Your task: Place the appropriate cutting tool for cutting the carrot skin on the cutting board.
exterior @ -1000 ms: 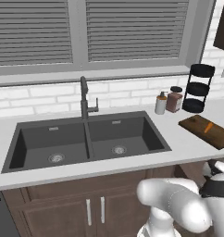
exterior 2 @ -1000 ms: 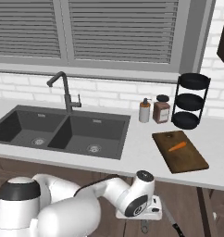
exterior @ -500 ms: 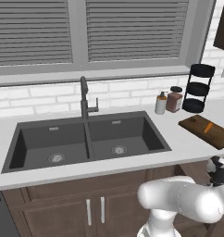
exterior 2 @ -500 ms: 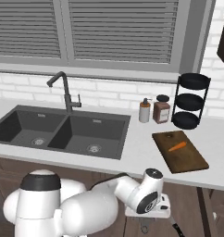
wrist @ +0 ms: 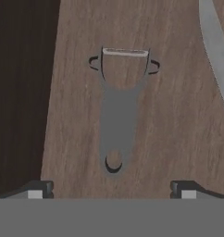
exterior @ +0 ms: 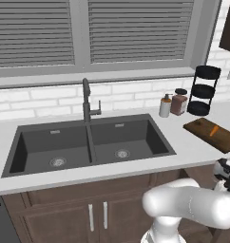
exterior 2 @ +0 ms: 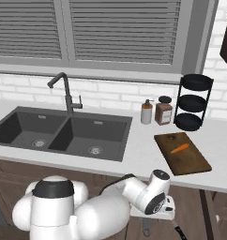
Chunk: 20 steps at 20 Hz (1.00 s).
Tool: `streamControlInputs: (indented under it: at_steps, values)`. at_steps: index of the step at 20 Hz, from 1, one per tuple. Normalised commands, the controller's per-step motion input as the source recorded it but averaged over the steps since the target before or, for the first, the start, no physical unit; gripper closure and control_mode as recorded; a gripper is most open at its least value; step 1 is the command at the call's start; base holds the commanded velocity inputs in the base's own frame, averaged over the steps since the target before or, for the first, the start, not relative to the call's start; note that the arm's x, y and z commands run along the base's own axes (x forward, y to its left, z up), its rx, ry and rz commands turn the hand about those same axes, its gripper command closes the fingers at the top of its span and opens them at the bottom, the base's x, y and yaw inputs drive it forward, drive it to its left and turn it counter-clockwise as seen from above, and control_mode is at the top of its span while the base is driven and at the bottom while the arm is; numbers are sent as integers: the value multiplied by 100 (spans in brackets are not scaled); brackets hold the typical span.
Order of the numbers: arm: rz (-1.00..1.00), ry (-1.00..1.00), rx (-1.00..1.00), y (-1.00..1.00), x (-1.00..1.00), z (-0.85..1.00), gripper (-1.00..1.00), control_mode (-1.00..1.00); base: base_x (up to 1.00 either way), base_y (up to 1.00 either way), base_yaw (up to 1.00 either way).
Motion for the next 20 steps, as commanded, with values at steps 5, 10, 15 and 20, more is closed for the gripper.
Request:
streamControlInputs:
  at_steps: [5, 10, 15, 20]
  values:
    - [-6, 0, 3, 0, 5, -30, -100, -100, 0, 0, 0]
    - [-5, 0, 2, 0, 7, -23, -100, -100, 0, 0, 0]
    - [-4, 0, 0, 0, 8, -28, -100, -100, 0, 0, 0]
    - [-3, 0, 0, 0, 25, -30, -100, -100, 0, 0, 0]
